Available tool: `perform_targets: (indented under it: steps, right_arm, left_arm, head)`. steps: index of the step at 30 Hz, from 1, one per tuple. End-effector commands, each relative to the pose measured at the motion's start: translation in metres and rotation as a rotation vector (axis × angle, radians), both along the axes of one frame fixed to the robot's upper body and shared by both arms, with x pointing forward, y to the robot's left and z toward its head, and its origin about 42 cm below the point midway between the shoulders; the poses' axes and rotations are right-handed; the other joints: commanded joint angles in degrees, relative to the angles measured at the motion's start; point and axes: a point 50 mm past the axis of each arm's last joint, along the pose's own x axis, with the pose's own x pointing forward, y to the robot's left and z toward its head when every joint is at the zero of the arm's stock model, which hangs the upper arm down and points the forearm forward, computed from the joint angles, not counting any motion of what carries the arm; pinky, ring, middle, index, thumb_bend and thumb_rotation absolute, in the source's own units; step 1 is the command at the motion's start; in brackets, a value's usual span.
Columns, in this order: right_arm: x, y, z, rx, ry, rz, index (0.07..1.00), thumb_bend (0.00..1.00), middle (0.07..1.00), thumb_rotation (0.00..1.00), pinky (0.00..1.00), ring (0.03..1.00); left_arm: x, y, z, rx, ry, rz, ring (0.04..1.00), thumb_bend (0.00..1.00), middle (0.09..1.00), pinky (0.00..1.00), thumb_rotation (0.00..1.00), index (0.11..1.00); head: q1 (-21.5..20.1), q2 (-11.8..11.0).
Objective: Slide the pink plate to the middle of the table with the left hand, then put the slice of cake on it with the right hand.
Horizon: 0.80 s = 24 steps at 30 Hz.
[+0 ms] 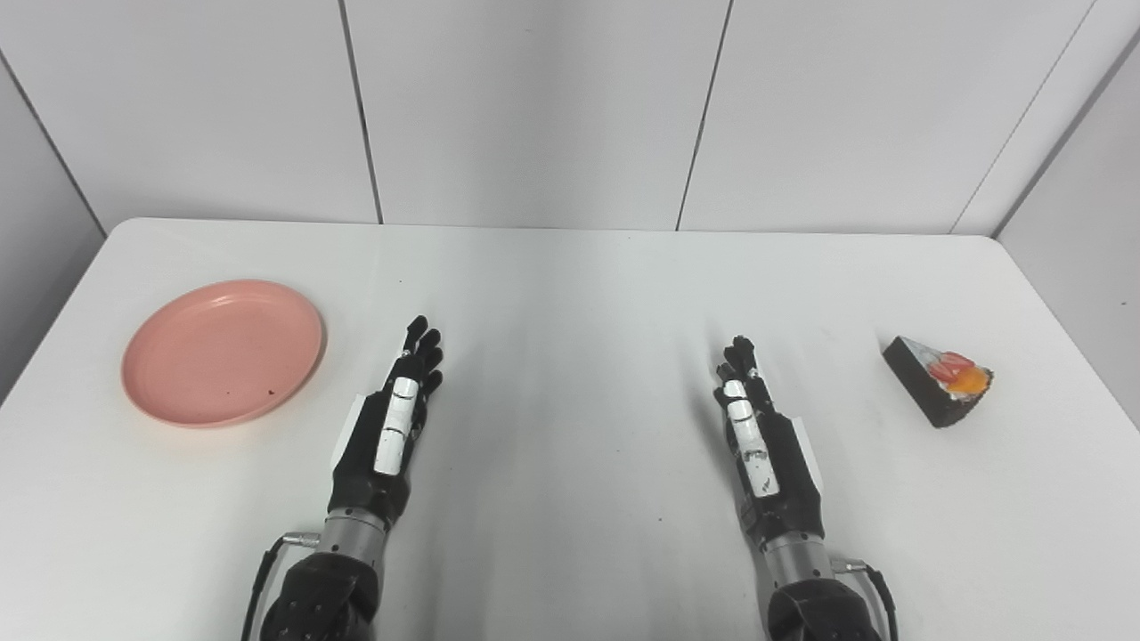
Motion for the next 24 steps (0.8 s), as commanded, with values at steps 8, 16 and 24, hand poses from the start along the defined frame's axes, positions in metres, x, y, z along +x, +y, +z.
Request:
perform_targets:
  steps: [8, 16, 24]
  right_arm:
    - [0.005, -0.001, 0.015, 0.017, -0.078, -0.013, 1.0, 0.6, 1.0, 0.86, 1.0, 0.998]
    - [0.006, -0.006, 0.011, -0.007, -0.076, -0.008, 1.0, 0.61, 1.0, 0.86, 1.0, 0.996]
    - [0.008, -0.025, 0.001, 0.015, -0.069, -0.018, 1.0, 0.64, 1.0, 0.84, 1.0, 1.0]
  left_arm:
    - [-0.018, -0.005, -0.012, -0.021, 0.026, -0.007, 1.0, 0.69, 1.0, 1.0, 0.99, 1.0]
    - [-0.019, -0.01, -0.013, -0.03, 0.023, 0.0, 1.0, 0.69, 1.0, 1.0, 0.99, 1.0]
    - [0.021, -0.008, 0.002, 0.005, -0.067, 0.064, 1.0, 0.7, 1.0, 1.0, 1.0, 1.0]
  head:
    - [0.14, 0.2]
    - [5.35, -1.22]
    - [16.4, -5.11]
